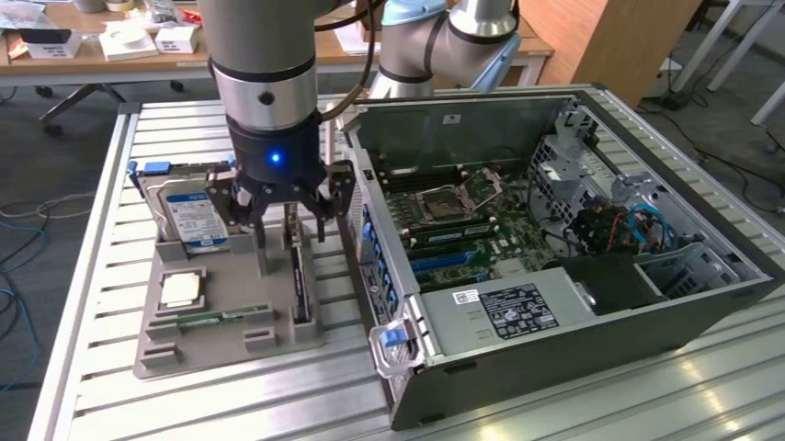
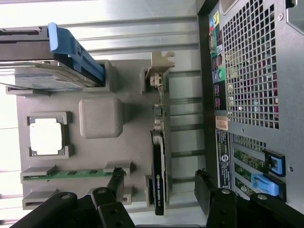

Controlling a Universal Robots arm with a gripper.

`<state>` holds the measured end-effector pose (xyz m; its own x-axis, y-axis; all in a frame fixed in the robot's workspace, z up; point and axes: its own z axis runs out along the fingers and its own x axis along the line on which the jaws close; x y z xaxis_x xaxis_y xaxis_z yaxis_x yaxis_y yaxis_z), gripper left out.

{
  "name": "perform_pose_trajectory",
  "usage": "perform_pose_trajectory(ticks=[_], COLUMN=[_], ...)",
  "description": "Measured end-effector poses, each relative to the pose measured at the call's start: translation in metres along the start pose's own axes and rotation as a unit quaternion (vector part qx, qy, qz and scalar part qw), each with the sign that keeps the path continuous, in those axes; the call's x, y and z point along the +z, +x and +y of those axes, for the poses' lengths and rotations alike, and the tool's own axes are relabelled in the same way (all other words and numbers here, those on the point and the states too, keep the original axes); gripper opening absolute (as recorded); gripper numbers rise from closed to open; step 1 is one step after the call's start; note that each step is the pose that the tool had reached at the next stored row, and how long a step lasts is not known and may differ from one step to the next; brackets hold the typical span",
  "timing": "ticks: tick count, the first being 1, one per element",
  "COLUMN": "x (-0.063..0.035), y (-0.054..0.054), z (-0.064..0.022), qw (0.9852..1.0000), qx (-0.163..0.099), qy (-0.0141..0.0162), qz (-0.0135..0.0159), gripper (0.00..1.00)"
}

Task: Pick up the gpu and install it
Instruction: 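Pick up the gpu and move the gpu toward the slot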

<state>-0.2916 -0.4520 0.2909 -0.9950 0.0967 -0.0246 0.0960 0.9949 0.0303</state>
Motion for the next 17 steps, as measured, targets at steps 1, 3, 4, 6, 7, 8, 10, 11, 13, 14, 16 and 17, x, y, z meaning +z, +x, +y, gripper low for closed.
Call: perform_pose_trajectory(ticks=[1,3,4,6,7,8,10,11,13,14,16,17], x=[0.0007,0.0019,0.0025,0.0036,0.0042,0.0048,0.0058,0.0063,0.0071,0.0075,0.0083,0.0089], y=[0.0001,0.0001,0.0002,0.0003,0.0003,0.0003,0.0004,0.0004,0.0005,0.0005,0.0005,0.0005], z=[0.0,-0.0001,-0.0001,-0.0001,-0.0001,-0.0002,-0.0002,-0.0002,-0.0002,-0.0002,-0.0003,-0.0003], qw=[1.0,1.0,1.0,1.0,1.0,1.0,1.0,1.0,1.0,1.0,1.0,1.0], qx=[0.0,0.0,0.0,0.0,0.0,0.0,0.0,0.0,0.0,0.0,0.0,0.0], qy=[0.0,0.0,0.0,0.0001,0.0,0.0,0.0001,0.0001,0.0001,0.0,0.0,0.0], qz=[0.0,0.0,0.0,0.0,0.0,0.0,0.0,0.0001,0.0,0.0001,0.0,0.0], gripper=[0.71,0.71,0.71,0.71,0.71,0.71,0.71,0.71,0.71,0.71,0.71,0.71])
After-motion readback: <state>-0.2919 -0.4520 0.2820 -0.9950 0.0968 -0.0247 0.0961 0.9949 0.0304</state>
